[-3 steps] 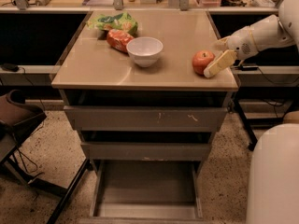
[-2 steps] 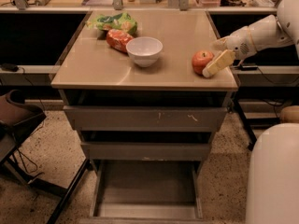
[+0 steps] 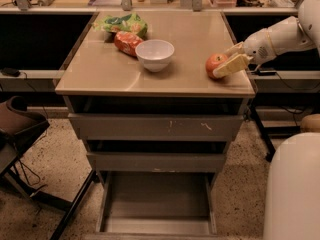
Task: Place apple into bottom drawer
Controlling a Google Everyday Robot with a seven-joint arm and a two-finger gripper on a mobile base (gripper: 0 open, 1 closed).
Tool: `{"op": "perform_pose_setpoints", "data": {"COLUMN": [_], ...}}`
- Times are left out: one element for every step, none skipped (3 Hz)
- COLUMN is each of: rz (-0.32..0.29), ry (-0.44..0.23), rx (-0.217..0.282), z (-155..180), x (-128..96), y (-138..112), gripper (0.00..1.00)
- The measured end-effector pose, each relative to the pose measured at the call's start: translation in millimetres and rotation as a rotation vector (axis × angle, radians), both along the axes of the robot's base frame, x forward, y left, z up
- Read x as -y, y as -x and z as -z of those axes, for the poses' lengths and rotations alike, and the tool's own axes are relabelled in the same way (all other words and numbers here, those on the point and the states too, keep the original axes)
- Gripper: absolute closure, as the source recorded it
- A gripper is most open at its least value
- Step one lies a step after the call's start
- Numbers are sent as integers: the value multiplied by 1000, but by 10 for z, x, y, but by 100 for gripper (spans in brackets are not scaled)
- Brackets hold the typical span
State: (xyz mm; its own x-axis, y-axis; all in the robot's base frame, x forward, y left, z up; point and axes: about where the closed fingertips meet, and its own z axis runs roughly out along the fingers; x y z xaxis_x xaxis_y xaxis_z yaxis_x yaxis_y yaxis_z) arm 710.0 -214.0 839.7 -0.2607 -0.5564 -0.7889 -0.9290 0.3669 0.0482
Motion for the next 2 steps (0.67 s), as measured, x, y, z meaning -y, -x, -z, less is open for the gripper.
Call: {"op": "perform_pose_setpoints", "data": {"rz": [0,-3], "ry": [0,16], "rx": [0,5], "z": [0,-21], "x": [-1,-20], "y": [0,-9], "gripper": [64,88]}}
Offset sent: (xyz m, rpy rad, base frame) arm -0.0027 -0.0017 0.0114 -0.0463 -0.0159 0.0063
